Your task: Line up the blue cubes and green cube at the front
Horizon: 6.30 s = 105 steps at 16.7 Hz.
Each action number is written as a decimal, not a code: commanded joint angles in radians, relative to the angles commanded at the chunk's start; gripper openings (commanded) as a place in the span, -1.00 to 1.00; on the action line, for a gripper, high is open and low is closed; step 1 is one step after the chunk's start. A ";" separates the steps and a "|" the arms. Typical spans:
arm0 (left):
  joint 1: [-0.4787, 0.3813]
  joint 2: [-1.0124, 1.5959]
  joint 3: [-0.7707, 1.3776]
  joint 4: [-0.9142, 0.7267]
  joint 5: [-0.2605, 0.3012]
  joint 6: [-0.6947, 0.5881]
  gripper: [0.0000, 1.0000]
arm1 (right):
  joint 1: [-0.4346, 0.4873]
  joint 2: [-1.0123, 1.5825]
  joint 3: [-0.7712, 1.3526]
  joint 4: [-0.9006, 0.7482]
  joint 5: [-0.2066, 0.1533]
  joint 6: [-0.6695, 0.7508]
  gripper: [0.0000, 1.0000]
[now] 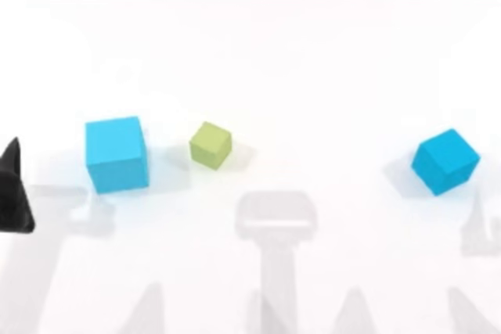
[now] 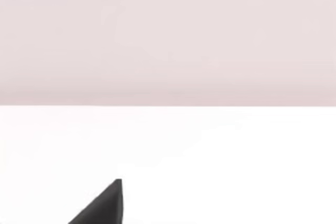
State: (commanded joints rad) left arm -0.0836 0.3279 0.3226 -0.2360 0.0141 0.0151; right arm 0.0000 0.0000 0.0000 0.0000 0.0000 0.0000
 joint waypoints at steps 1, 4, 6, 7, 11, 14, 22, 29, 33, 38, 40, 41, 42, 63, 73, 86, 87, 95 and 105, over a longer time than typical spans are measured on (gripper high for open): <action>-0.018 0.077 0.071 -0.053 0.003 0.003 1.00 | 0.000 0.000 0.000 0.000 0.000 0.000 1.00; -0.081 0.342 0.309 -0.228 0.013 0.014 1.00 | 0.000 0.000 0.000 0.000 0.000 0.000 1.00; -0.128 0.540 0.482 -0.354 0.019 0.021 1.00 | 0.000 0.000 0.000 0.000 0.000 0.000 1.00; -0.152 0.643 0.571 -0.419 0.022 0.023 1.00 | 0.000 0.000 0.000 0.000 0.000 0.000 1.00; -0.243 1.067 0.933 -0.665 0.023 0.029 1.00 | 0.000 0.000 0.000 0.000 0.000 0.000 1.00; -0.300 1.376 1.196 -0.823 0.017 0.028 1.00 | 0.000 0.000 0.000 0.000 0.000 0.000 1.00; -0.394 1.959 1.722 -1.068 -0.005 0.019 1.00 | 0.000 0.000 0.000 0.000 0.000 0.000 1.00; -0.406 2.027 1.790 -1.093 -0.009 0.018 1.00 | 0.000 0.000 0.000 0.000 0.000 0.000 1.00; -0.403 2.033 1.751 -1.051 -0.009 0.020 1.00 | 0.000 0.000 0.000 0.000 0.000 0.000 1.00; -0.404 2.076 1.601 -0.846 -0.009 0.020 1.00 | 0.000 0.000 0.000 0.000 0.000 0.000 1.00; -0.404 2.090 1.558 -0.794 -0.009 0.020 1.00 | 0.000 0.000 0.000 0.000 0.000 0.000 1.00; -0.405 2.094 1.549 -0.785 -0.009 0.020 1.00 | 0.000 0.000 0.000 0.000 0.000 0.000 1.00; -0.405 2.094 1.549 -0.784 -0.009 0.020 1.00 | 0.000 0.000 0.000 0.000 0.000 0.000 1.00; -0.405 2.094 1.549 -0.784 -0.009 0.020 -1.00 | 0.000 0.000 0.000 0.000 0.000 0.000 1.00; -0.389 2.028 1.707 -0.983 -0.011 0.018 -1.00 | 0.000 0.000 0.000 0.000 0.000 0.000 1.00; -0.527 2.011 1.750 -1.049 -0.021 -0.204 -1.00 | 0.000 0.000 0.000 0.000 0.000 0.000 1.00; -0.564 2.008 1.746 -1.053 -0.023 -0.278 -1.00 | 0.000 0.000 0.000 0.000 0.000 0.000 1.00; -0.884 1.951 1.684 -1.077 -0.036 -0.925 -1.00 | 0.000 0.000 0.000 0.000 0.000 0.000 1.00; -0.965 1.919 1.663 -1.065 -0.042 -1.057 -1.00 | 0.000 0.000 0.000 0.000 0.000 0.000 1.00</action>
State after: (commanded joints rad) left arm -1.0483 2.2469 1.9854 -1.3009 -0.0277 -1.0414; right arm 0.0000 0.0000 0.0000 0.0000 0.0000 0.0000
